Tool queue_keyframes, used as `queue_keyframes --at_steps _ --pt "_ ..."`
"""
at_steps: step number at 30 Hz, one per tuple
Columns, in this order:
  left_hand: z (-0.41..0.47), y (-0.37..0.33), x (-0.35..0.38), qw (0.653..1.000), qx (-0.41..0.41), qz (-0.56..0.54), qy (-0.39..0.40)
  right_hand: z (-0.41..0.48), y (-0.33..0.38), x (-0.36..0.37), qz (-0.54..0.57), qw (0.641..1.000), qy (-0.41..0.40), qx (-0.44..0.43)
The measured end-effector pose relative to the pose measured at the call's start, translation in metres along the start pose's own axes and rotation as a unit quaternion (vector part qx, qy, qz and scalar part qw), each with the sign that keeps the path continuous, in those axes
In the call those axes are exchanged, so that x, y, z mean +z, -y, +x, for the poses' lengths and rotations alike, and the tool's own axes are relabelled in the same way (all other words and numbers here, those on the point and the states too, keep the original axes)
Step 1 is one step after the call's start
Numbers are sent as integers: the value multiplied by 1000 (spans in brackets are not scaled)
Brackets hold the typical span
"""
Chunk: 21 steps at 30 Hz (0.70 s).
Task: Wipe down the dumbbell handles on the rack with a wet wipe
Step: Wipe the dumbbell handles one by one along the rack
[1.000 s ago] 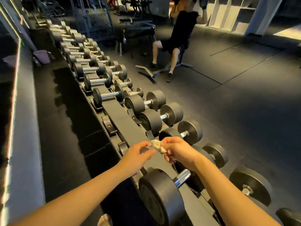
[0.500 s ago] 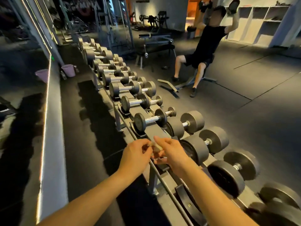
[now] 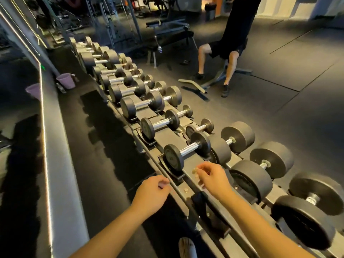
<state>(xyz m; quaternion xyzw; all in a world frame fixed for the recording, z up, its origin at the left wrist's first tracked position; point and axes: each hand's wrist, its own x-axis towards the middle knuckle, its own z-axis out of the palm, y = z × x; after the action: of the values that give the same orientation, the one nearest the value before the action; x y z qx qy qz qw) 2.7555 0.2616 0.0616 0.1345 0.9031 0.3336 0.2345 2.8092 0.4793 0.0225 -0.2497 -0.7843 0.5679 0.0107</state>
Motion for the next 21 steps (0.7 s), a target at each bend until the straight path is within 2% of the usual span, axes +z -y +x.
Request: queue_keyframes --at_steps 3,6,10,15,18,21 --pt "46 -8 -15 999 2 51 -8 54 -5 -6 -52 999 -14 -8" --pt "96 -16 -21 994 -23 106 26 99 -6 -3 -79 997 -11 -12" --pt "150 -22 -15 990 -34 130 37 136 -8 15 -110 992 43 -40" --pt "178 -24 0 982 -50 155 97 160 -2 38 -108 983 125 -83" --pt "178 -21 4 980 -40 171 91 167 -3 38 -169 960 169 -149" --pt "183 -21 2 976 -43 185 105 184 -9 31 -278 919 163 -229"
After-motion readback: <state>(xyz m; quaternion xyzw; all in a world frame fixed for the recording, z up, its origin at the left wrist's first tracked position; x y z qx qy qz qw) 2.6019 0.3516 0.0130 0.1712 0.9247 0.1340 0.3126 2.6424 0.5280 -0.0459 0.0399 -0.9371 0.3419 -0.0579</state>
